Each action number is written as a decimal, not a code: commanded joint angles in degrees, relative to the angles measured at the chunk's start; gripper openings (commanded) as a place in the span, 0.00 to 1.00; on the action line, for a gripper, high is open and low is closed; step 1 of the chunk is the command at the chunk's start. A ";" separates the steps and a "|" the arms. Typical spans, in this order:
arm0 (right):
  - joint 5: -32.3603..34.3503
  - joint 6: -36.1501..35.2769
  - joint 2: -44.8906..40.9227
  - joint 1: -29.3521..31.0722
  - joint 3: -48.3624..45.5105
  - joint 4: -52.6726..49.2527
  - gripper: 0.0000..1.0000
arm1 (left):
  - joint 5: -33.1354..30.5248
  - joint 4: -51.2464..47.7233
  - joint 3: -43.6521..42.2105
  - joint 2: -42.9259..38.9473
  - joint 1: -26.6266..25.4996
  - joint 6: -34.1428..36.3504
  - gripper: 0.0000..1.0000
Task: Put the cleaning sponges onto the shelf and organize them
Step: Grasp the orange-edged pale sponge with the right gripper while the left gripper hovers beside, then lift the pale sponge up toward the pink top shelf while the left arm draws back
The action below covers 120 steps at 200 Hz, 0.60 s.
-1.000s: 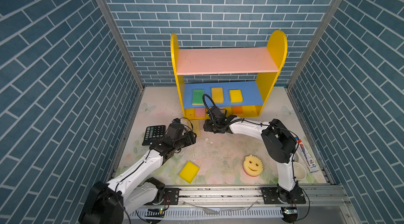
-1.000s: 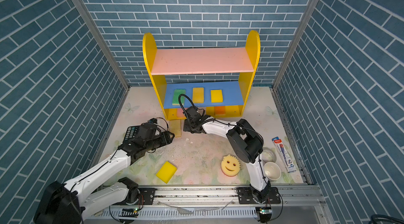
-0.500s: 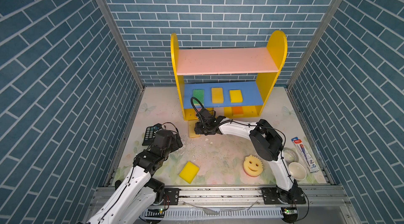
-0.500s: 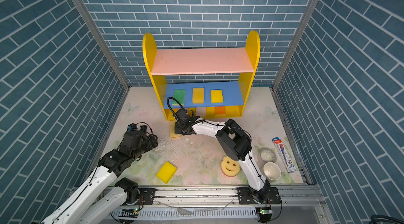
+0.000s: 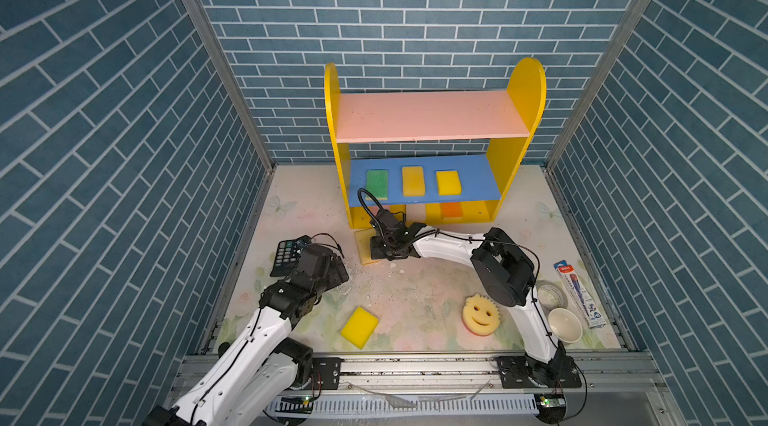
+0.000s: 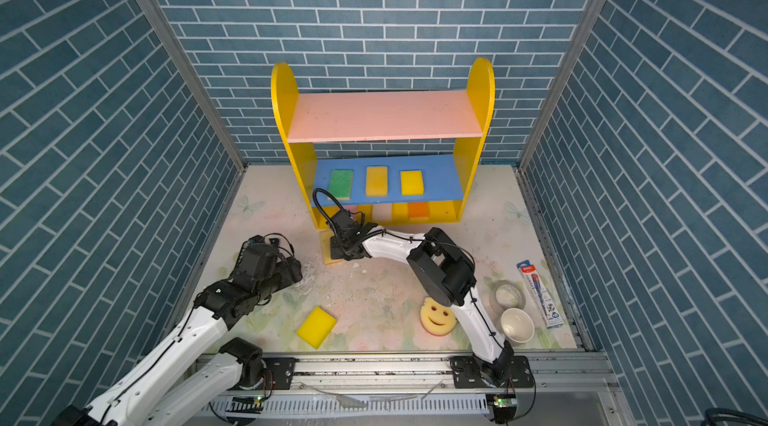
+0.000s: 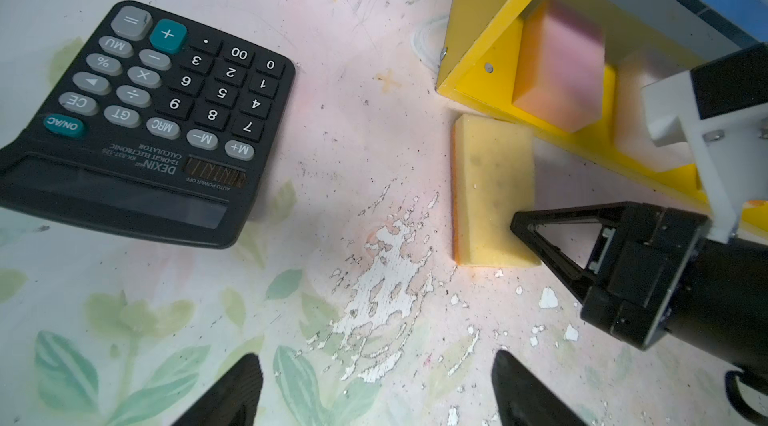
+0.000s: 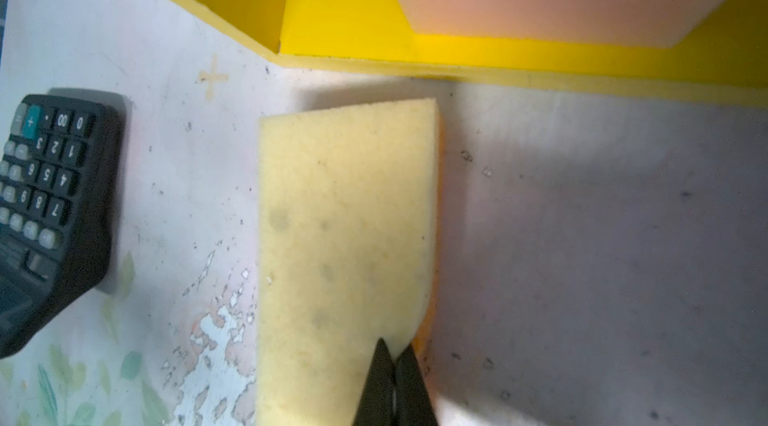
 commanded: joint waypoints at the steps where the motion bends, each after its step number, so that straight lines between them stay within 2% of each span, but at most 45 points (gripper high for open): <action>1: 0.21 -6.45 -6.09 0.56 -2.08 -1.09 0.00 | -0.90 -2.15 2.75 -0.68 0.53 1.89 0.88; 31: 2.59 -11.94 -12.16 0.64 -2.34 -3.05 0.00 | -3.61 -3.70 5.58 -2.34 0.60 3.89 0.89; 90: 9.71 -23.51 -19.35 1.50 7.87 -12.04 0.00 | -7.17 -5.03 12.30 -3.68 0.72 7.33 0.90; 120: 11.14 -25.69 -20.68 1.43 15.40 -15.47 0.00 | -7.99 -5.12 16.01 -4.21 0.79 9.07 0.91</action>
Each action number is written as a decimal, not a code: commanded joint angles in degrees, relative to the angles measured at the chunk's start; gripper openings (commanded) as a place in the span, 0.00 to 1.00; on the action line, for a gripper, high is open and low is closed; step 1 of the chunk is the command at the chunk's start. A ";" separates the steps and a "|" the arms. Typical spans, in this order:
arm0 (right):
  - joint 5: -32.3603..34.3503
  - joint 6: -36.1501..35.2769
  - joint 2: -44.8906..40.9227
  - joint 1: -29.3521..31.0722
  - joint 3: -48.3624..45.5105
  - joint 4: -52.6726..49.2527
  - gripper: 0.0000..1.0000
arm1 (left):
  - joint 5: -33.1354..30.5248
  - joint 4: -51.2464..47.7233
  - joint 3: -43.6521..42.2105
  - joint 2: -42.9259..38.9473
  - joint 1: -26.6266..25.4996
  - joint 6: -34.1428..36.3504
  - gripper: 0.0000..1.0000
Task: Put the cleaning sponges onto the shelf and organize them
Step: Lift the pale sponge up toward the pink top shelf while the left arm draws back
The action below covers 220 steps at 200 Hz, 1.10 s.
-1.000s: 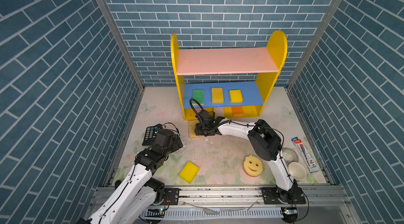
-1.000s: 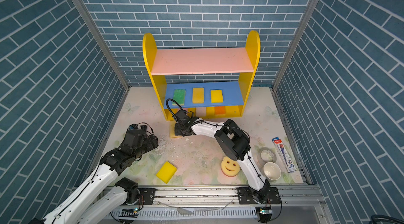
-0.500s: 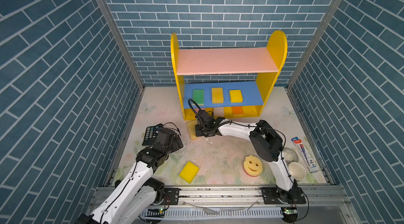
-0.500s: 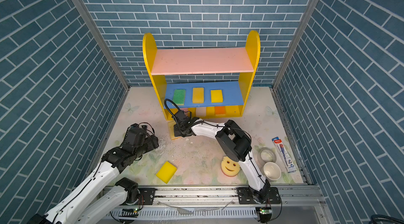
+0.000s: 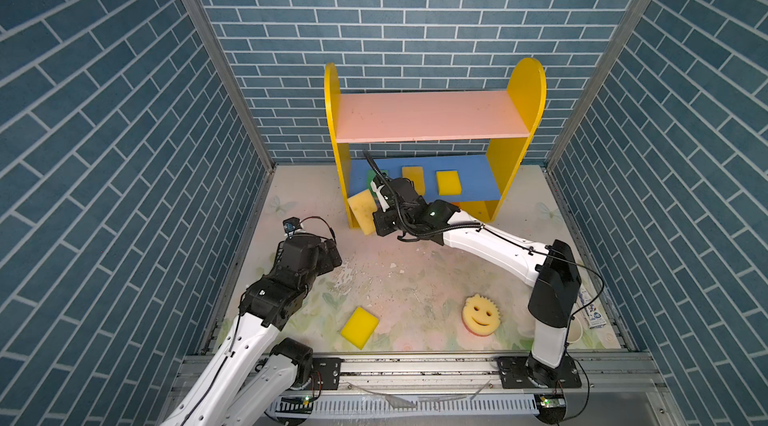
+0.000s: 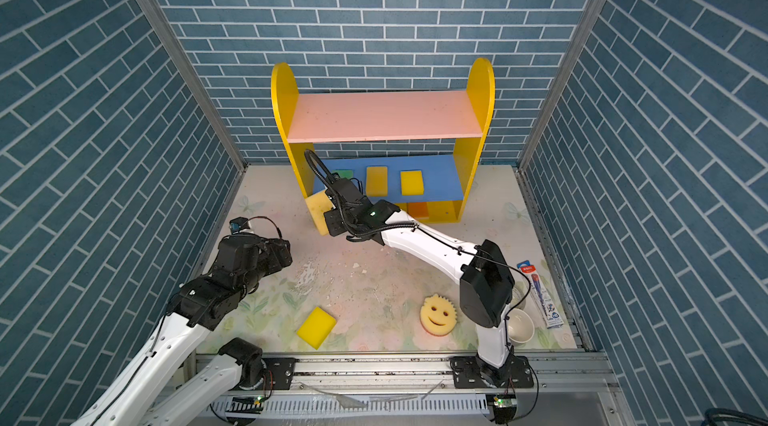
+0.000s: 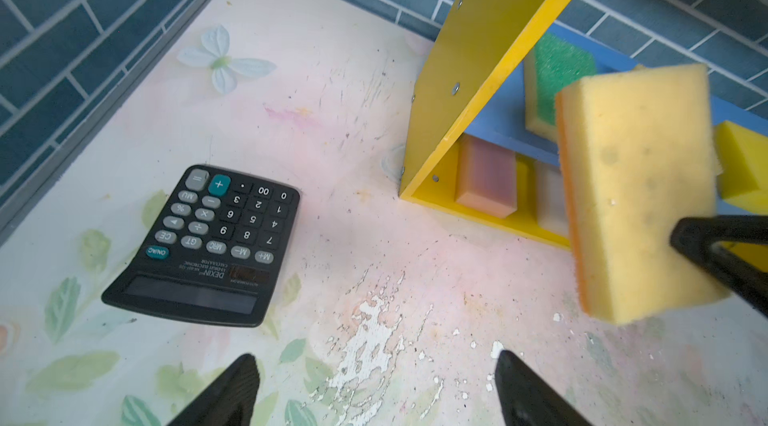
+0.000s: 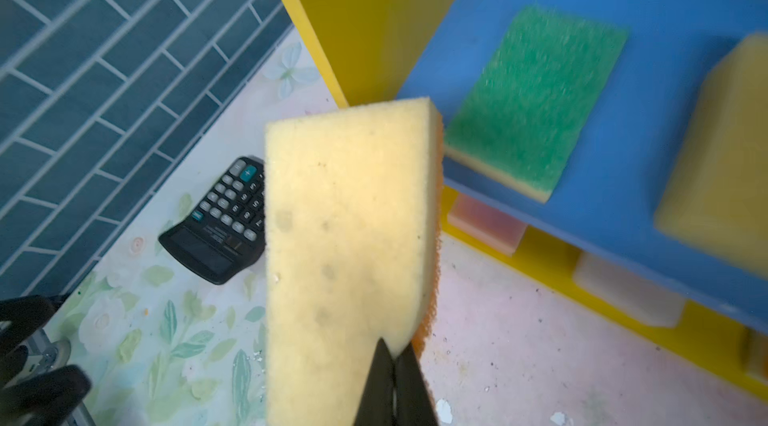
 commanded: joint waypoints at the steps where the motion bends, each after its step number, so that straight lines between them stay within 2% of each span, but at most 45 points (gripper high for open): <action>1: 3.35 -5.76 -2.21 0.21 7.05 -5.22 0.00 | -2.11 -1.17 3.34 -0.76 0.42 2.70 0.91; 73: 5.34 -9.09 -0.24 0.24 22.36 -8.29 0.00 | -1.31 0.56 12.82 0.01 0.44 5.53 0.92; 120: 7.57 -12.99 -0.23 0.16 28.27 -8.80 0.00 | -0.54 2.73 16.85 1.65 0.46 6.51 0.92; 185: 13.97 -21.22 -1.04 0.08 31.72 -3.59 0.00 | 0.52 2.99 11.81 0.35 0.49 2.94 0.92; 220: 16.37 -24.00 1.36 -0.36 36.84 -3.07 0.00 | 0.98 1.54 7.61 -1.30 0.47 1.56 0.93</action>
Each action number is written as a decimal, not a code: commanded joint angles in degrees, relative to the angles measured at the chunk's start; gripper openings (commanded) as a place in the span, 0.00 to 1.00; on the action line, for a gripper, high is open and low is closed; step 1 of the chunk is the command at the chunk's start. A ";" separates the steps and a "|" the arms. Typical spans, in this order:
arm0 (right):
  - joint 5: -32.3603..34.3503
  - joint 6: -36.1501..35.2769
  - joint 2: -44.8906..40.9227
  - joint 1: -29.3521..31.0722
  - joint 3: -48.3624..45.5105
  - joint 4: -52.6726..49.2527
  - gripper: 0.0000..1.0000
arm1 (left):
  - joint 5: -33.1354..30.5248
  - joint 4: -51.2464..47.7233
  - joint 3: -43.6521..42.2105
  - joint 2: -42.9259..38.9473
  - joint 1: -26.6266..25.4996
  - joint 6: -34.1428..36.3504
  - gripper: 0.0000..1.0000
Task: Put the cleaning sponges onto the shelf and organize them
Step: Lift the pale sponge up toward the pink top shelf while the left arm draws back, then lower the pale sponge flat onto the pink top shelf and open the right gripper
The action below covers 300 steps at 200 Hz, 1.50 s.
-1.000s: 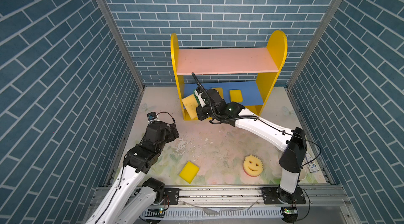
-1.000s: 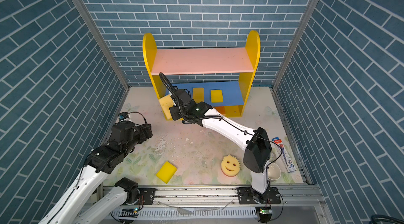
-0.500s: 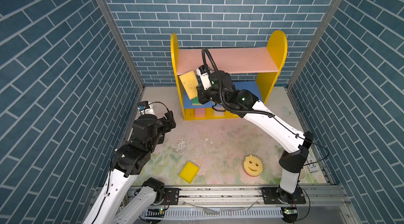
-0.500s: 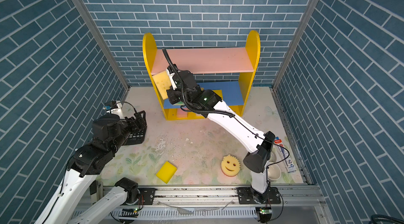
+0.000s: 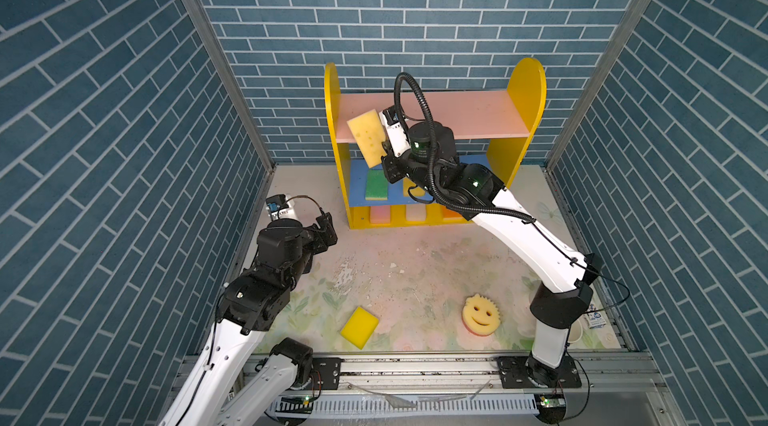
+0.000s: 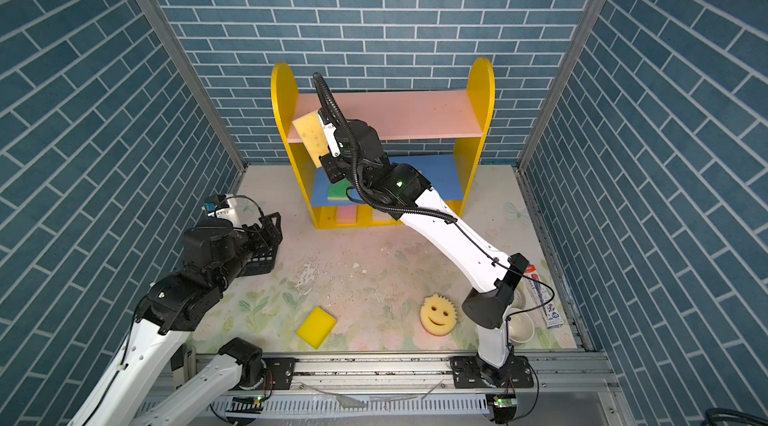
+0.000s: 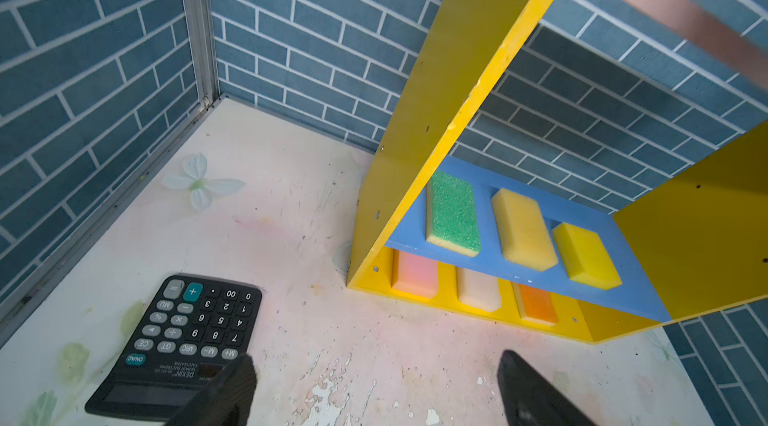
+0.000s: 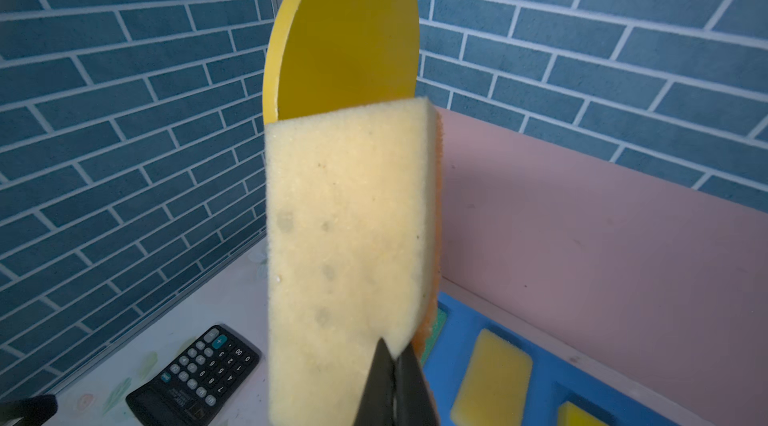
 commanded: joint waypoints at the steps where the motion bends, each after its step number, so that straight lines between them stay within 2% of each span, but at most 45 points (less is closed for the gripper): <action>1: 3.21 -5.01 1.09 -0.38 5.73 2.76 0.00 | 0.47 -1.33 -2.60 -1.19 0.28 -1.42 0.93; 28: 1.57 -5.79 1.75 -0.52 7.35 4.66 0.00 | 2.15 -2.23 -4.57 -1.79 0.28 -1.51 0.93; 60: 3.58 -9.10 4.86 -1.15 13.87 5.65 0.00 | 3.44 -2.42 -4.58 -3.11 0.29 -0.74 0.93; 78: 2.80 -8.57 6.45 -2.80 15.51 7.11 0.00 | 4.05 -1.88 -4.60 -4.21 0.20 0.25 0.93; 160: -11.12 13.02 12.77 -10.60 20.24 4.35 0.00 | 7.13 -0.01 -4.49 -7.06 0.28 0.58 0.94; 221: -14.94 19.27 16.72 -10.79 21.80 3.94 0.00 | 6.42 -0.10 -4.38 -5.51 0.26 0.18 0.94; 282: -13.39 23.41 19.49 -10.80 21.74 4.34 0.00 | 6.38 0.09 -3.19 -2.02 0.25 1.20 0.94; 300: -12.35 23.42 19.50 -10.80 21.62 3.64 0.09 | 6.09 -0.01 -3.10 -1.66 0.26 1.70 0.94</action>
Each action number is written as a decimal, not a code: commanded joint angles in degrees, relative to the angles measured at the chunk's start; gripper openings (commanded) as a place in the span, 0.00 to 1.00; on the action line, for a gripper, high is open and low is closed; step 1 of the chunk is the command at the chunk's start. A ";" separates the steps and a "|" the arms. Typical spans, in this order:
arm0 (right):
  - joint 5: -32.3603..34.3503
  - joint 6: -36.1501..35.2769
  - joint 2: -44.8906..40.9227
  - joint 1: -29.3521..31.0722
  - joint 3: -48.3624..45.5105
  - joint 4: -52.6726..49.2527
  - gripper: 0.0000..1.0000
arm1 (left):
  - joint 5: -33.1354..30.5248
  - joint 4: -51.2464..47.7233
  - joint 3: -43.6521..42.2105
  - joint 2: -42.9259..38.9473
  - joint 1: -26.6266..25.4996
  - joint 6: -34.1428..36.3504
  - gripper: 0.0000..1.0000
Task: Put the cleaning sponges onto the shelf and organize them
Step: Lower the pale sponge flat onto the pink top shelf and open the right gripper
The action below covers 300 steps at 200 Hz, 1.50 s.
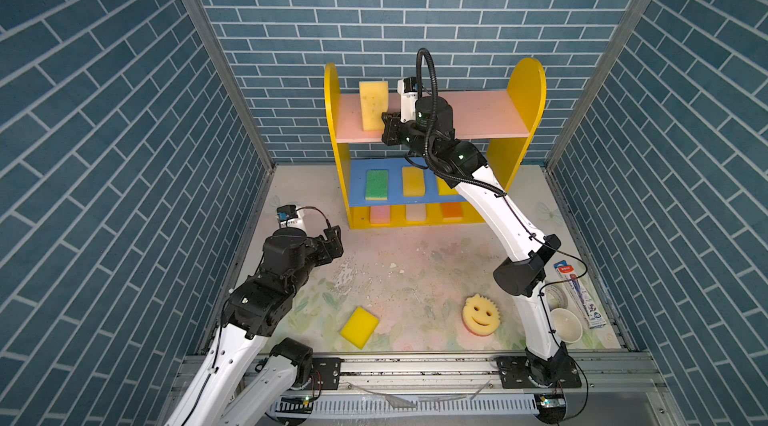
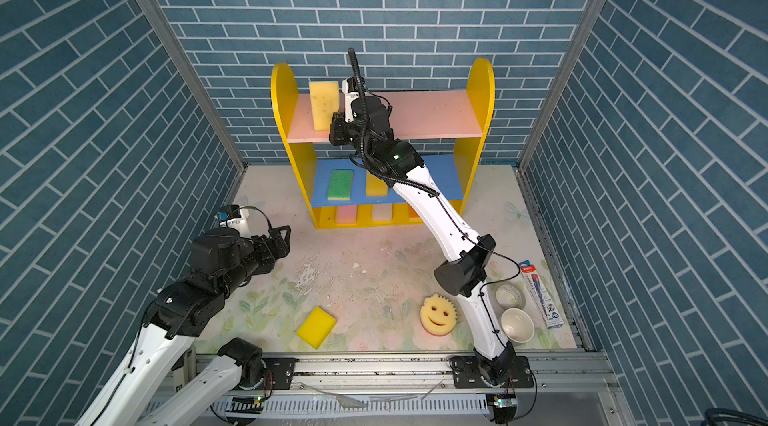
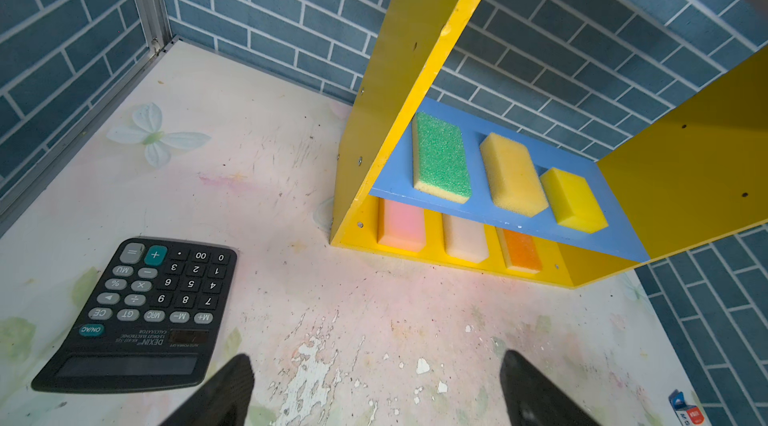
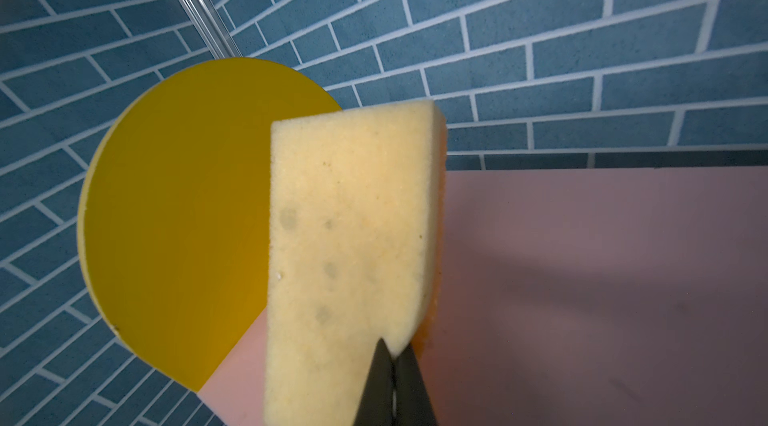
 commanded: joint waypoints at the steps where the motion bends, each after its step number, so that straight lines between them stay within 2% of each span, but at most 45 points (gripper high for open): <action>1: 1.28 2.07 1.58 0.17 1.96 -1.24 0.09 | -0.50 -0.01 1.31 0.00 0.23 1.52 0.94; 28: 1.99 1.81 1.58 0.16 1.54 -1.78 0.23 | -1.03 -0.10 1.86 1.16 0.22 2.14 0.94; 47: 2.17 1.71 1.57 0.17 0.84 -1.83 0.28 | -0.91 0.10 2.23 1.88 0.25 2.54 0.94; 123: 0.75 2.85 1.06 0.17 0.22 -3.18 0.27 | -1.67 0.12 2.52 2.64 0.29 3.01 0.94; 199: 0.25 3.47 -1.75 0.12 -2.32 -1.88 0.32 | -1.97 -0.17 2.74 2.85 0.28 2.92 0.95; 234: 1.31 1.89 -2.46 0.20 -2.27 -1.81 0.36 | -1.91 0.21 2.42 2.55 0.23 2.93 0.94; 300: 3.58 -2.51 -5.64 0.07 -2.06 -1.20 0.35 | -2.22 -0.31 3.31 2.11 0.25 3.44 0.94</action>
